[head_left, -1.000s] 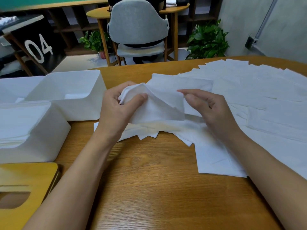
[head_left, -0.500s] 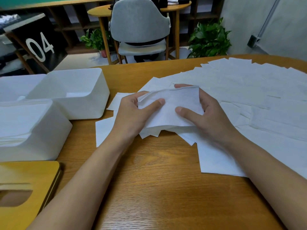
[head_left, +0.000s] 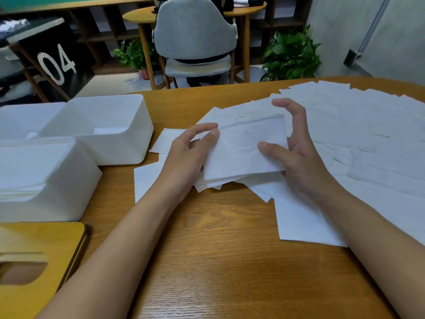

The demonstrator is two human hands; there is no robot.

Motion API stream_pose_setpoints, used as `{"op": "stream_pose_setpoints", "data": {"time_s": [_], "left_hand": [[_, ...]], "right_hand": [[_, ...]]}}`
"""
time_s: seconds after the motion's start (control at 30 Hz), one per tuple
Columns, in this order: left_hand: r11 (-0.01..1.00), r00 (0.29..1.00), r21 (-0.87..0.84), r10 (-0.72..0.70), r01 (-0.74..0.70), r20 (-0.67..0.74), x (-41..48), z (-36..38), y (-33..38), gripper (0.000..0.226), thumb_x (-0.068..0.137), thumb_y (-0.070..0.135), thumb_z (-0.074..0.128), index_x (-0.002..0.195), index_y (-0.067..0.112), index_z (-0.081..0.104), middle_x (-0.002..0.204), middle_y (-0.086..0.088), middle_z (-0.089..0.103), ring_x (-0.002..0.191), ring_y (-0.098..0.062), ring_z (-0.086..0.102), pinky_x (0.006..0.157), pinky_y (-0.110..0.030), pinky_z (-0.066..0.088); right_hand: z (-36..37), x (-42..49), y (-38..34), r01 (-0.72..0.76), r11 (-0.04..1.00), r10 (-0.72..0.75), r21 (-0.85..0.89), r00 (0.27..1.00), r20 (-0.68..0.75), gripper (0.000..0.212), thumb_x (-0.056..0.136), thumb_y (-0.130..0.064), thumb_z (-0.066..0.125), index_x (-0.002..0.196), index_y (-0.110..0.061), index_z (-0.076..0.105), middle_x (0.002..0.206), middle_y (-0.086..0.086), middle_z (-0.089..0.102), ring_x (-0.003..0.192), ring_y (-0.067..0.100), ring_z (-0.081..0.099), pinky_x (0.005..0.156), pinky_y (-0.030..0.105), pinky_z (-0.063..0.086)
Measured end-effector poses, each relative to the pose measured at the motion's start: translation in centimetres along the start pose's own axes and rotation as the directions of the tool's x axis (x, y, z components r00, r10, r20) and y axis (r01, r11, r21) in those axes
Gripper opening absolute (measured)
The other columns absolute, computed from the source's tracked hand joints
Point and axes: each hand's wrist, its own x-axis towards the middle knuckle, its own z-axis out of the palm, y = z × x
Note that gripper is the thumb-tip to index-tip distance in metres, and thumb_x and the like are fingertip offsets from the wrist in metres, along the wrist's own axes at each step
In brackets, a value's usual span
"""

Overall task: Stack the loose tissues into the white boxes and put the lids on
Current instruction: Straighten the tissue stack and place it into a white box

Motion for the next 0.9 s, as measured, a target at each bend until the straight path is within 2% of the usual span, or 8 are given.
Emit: {"op": "stream_pose_setpoints", "data": {"time_s": [0.13, 0.2, 0.27, 0.33, 0.43, 0.63, 0.83, 0.9], "left_hand": [[0.994, 0.995, 0.049, 0.096, -0.094, -0.041, 0.4, -0.4, -0.7, 0.017, 0.1, 0.032, 0.073, 0.116, 0.03, 0.077, 0.07, -0.012, 0.053, 0.073, -0.025, 0.056, 0.066, -0.032, 0.046], [0.978, 0.986, 0.137, 0.162, -0.155, -0.043, 0.7, -0.8, -0.9, 0.016, 0.098, 0.031, 0.074, 0.114, 0.031, 0.077, 0.073, -0.01, 0.045, 0.072, -0.025, 0.046, 0.067, -0.033, 0.038], [0.934, 0.965, 0.266, 0.26, -0.239, -0.044, 0.9, -1.4, -0.9, 0.018, 0.097, 0.026, 0.076, 0.114, 0.031, 0.076, 0.077, -0.001, 0.058, 0.076, -0.016, 0.056, 0.07, -0.029, 0.043], [0.828, 0.928, 0.475, 0.367, -0.299, -0.057, 1.3, -2.2, -1.2, 0.028, 0.094, 0.015, 0.073, 0.12, 0.027, 0.073, 0.101, 0.013, 0.073, 0.099, -0.004, 0.067, 0.086, -0.025, 0.053], [0.679, 0.934, 0.696, 0.356, -0.234, -0.034, 1.4, -3.3, -1.2, 0.046, 0.088, 0.012, 0.068, 0.131, 0.028, 0.069, 0.13, 0.017, 0.068, 0.125, -0.006, 0.055, 0.103, -0.028, 0.043], [0.679, 0.963, 0.715, 0.268, -0.166, -0.031, 1.5, -3.5, -1.6, 0.043, 0.086, 0.021, 0.071, 0.128, 0.029, 0.07, 0.128, 0.018, 0.067, 0.123, -0.01, 0.057, 0.103, -0.028, 0.043], [0.663, 0.967, 0.733, 0.254, -0.151, -0.031, 1.9, -4.5, -1.3, 0.043, 0.088, 0.008, 0.067, 0.127, 0.026, 0.074, 0.119, 0.016, 0.067, 0.115, -0.006, 0.06, 0.095, -0.015, 0.041], [0.643, 0.96, 0.748, 0.279, -0.162, -0.032, 2.0, -4.7, -1.3, 0.038, 0.091, 0.006, 0.064, 0.122, 0.024, 0.076, 0.117, 0.015, 0.068, 0.101, 0.0, 0.061, 0.084, -0.002, 0.038]], "right_hand": [[-0.2, 0.0, -0.2, 0.003, 0.989, 0.008, -0.148, 0.997, 0.077, 0.044, 0.099, -0.01, 0.068, 0.134, -0.036, 0.062, 0.126, -0.008, 0.07, 0.116, 0.018, 0.068, 0.098, 0.036, 0.056], [-0.2, -0.1, -0.2, -0.015, 0.973, 0.04, -0.23, 0.994, 0.105, 0.029, 0.098, -0.012, 0.069, 0.119, -0.03, 0.078, 0.12, -0.016, 0.075, 0.118, 0.004, 0.066, 0.099, 0.021, 0.05], [-0.2, -0.1, 0.1, -0.068, 0.967, 0.085, -0.248, 0.995, 0.059, 0.029, 0.098, -0.009, 0.07, 0.115, -0.03, 0.08, 0.12, -0.02, 0.075, 0.119, -0.001, 0.064, 0.101, 0.018, 0.048], [-0.3, 0.0, 0.3, -0.069, 0.955, 0.065, -0.289, 0.998, -0.024, 0.031, 0.098, -0.007, 0.07, 0.117, -0.03, 0.08, 0.121, -0.023, 0.074, 0.12, -0.006, 0.062, 0.104, 0.016, 0.047], [-0.6, 0.2, 0.5, -0.054, 0.948, 0.019, -0.315, 0.993, -0.114, 0.034, 0.097, -0.003, 0.068, 0.118, -0.027, 0.079, 0.119, -0.026, 0.074, 0.12, -0.01, 0.061, 0.104, 0.009, 0.043], [-1.1, 0.3, 0.6, -0.044, 0.949, -0.012, -0.311, 0.984, -0.177, 0.032, 0.099, -0.005, 0.066, 0.119, -0.027, 0.079, 0.121, -0.021, 0.074, 0.122, -0.006, 0.061, 0.107, 0.016, 0.046], [-1.3, 0.3, 0.6, -0.054, 0.947, -0.012, -0.315, 0.978, -0.206, 0.032, 0.099, -0.007, 0.066, 0.119, -0.029, 0.079, 0.121, -0.022, 0.074, 0.121, -0.007, 0.061, 0.106, 0.017, 0.047], [-1.2, 0.3, 0.6, -0.062, 0.946, -0.003, -0.319, 0.98, -0.2, 0.032, 0.1, -0.007, 0.066, 0.119, -0.03, 0.079, 0.121, -0.023, 0.074, 0.121, -0.007, 0.061, 0.107, 0.019, 0.047]]}}
